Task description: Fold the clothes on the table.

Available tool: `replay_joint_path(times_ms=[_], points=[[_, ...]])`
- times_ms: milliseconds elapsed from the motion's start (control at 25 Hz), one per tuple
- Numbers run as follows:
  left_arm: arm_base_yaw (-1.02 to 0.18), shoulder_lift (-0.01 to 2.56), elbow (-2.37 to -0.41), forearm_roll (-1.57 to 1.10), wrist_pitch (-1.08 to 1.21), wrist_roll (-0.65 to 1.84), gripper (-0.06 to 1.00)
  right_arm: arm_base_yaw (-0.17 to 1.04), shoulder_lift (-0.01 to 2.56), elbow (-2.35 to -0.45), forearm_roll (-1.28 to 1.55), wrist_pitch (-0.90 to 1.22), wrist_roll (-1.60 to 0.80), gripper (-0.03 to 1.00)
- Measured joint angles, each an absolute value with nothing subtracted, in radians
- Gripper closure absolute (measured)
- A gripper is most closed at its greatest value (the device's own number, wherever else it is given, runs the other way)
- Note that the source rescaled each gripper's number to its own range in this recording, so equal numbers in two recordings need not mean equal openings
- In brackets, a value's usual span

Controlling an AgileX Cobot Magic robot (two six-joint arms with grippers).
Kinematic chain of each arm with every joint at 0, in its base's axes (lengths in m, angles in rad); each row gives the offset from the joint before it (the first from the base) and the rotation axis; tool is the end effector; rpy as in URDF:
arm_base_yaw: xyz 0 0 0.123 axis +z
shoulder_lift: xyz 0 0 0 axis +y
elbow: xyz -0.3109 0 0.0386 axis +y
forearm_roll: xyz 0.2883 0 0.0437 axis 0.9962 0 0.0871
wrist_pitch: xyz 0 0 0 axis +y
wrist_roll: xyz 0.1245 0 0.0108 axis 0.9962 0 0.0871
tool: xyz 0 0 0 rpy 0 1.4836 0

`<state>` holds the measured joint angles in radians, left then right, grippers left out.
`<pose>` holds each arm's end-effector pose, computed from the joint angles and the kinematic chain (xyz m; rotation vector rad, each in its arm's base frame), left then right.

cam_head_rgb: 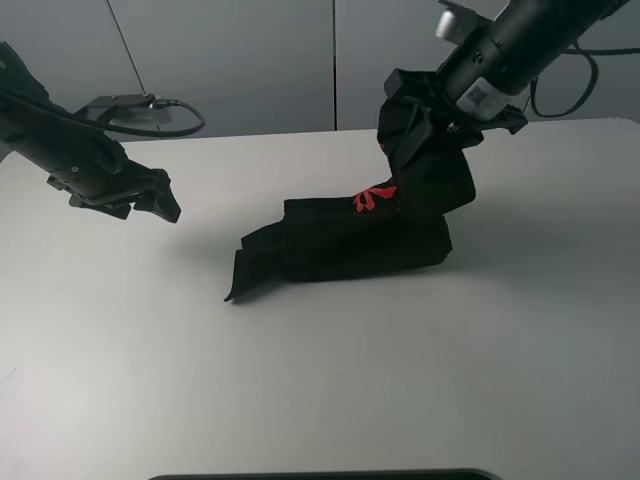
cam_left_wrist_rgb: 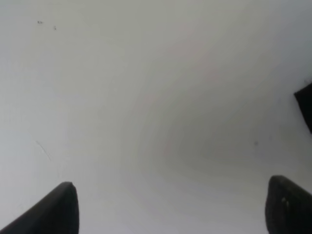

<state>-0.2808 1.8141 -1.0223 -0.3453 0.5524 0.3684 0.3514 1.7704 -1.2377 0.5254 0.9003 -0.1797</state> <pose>0.3657 -0.1286 0.1250 0.5340 2.7556 -0.3003 0.3619 0.1850 0.2014 -0.3545 2.8620 0.6806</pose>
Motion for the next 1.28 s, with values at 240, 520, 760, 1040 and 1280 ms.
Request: replay_joint_path(times_ms=[240,520,760,1040,1280], points=[[-0.281,1.814,-1.022,-0.345,0.552,0.368,-0.05,0.490,1.937,-1.238,0.626,0.713,-0.158,0.80],[-0.281,1.814,-1.022,-0.345,0.552,0.368,-0.05,0.538,2.016,-1.238,0.776,0.594,-0.284,0.37],[-0.281,1.814,-1.022,-0.345,0.552,0.368,-0.05,0.537,1.949,-1.238,0.765,0.567,-0.364,-0.03],[-0.281,1.814,-1.034,-0.427,0.590,0.424,-0.05,0.529,1.819,-1.238,0.201,0.612,-0.090,-0.03],[-0.301,1.811,-1.108,-0.670,0.735,0.624,-0.05,0.419,1.793,-1.238,-0.082,0.728,0.063,-0.03]])
